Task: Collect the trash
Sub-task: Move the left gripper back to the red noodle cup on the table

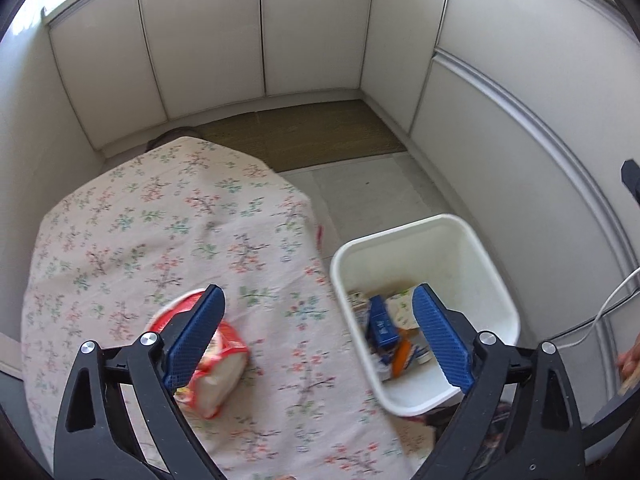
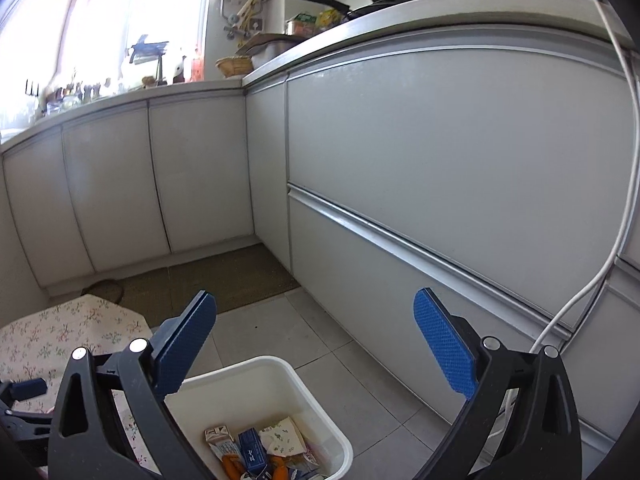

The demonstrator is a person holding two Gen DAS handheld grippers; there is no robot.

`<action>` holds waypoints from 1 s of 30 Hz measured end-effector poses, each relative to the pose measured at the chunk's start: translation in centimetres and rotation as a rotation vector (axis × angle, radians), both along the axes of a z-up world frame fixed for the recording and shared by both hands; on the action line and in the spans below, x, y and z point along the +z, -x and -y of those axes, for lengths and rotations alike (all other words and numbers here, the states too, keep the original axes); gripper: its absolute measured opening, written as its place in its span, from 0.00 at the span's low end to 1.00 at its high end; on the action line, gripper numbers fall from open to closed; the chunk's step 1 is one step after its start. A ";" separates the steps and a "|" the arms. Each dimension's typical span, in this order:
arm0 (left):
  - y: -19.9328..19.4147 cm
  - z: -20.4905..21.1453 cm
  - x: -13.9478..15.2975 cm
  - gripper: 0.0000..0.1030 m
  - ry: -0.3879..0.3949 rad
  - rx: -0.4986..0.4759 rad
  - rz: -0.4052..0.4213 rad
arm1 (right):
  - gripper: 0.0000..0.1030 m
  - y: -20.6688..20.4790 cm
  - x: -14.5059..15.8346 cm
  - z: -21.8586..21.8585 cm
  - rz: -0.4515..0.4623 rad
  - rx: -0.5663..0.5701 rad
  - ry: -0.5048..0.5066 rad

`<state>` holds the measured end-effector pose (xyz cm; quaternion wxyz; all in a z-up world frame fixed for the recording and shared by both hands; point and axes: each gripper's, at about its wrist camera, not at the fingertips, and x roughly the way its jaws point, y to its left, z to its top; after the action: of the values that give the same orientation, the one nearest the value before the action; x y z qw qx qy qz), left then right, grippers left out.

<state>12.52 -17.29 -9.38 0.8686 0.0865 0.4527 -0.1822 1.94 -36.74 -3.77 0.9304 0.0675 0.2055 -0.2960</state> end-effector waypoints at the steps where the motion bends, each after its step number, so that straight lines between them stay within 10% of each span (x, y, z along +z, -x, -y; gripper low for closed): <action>1: -0.2 -0.4 -0.2 0.89 -0.017 -0.003 -0.005 | 0.93 -0.2 -0.1 -0.3 -0.009 0.006 0.005; 15: -4.5 -7.9 -7.8 0.90 -0.221 0.028 -0.280 | 0.93 -4.7 -1.9 -4.4 -0.168 0.125 0.034; 23: -5.8 -16.1 -8.8 0.93 0.186 0.368 -0.464 | 0.93 -6.2 -2.1 -5.6 -0.193 0.172 0.003; 30: -5.1 -10.5 -8.8 0.93 -0.105 0.025 -0.379 | 0.93 -7.1 -2.8 -6.2 -0.241 0.210 -0.003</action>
<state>17.57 -6.83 -18.20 0.7642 0.0904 0.6181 -0.1607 9.08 -30.54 -6.59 0.9248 0.0109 0.3218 -0.2027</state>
